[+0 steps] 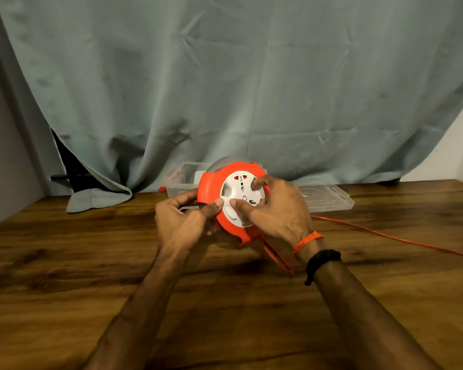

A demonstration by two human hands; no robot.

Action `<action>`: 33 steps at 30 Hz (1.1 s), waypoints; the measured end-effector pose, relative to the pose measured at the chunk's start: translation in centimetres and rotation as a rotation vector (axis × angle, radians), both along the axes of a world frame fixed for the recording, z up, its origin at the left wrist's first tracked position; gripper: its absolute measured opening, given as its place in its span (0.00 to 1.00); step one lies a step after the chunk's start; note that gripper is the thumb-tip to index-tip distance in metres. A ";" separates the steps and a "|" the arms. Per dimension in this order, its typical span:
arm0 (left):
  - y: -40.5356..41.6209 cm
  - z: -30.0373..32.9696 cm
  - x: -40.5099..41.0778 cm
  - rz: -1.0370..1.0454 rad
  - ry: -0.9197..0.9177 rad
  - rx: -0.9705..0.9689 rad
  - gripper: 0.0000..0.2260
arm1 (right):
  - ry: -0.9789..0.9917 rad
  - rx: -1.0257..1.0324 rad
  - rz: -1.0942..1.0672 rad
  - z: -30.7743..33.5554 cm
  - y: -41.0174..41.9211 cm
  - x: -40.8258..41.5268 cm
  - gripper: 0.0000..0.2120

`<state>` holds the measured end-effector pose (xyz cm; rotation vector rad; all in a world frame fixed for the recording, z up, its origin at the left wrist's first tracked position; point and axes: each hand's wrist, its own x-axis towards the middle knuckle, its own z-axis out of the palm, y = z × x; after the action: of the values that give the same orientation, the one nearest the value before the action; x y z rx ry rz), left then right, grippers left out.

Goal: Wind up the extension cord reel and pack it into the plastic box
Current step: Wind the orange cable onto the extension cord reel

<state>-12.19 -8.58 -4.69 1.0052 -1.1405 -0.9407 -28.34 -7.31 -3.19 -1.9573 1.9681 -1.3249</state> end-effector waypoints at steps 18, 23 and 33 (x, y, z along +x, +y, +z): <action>0.7 1.0 0.2 0.154 -0.099 -0.134 0.21 | 0.567 -0.210 0.293 -0.4 -0.4 -1.6 0.28; 0.8 1.0 0.2 0.197 -0.139 -0.171 0.18 | 0.444 -0.296 0.226 -0.7 0.0 -1.1 0.28; 1.3 0.8 -0.3 0.215 -0.283 -0.260 0.26 | -0.259 -0.066 0.040 -0.8 -0.5 0.6 0.26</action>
<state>-12.46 -7.29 -3.89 1.0436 -1.3203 -0.4734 -27.77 -7.84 -3.97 -1.7369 1.7783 -1.5619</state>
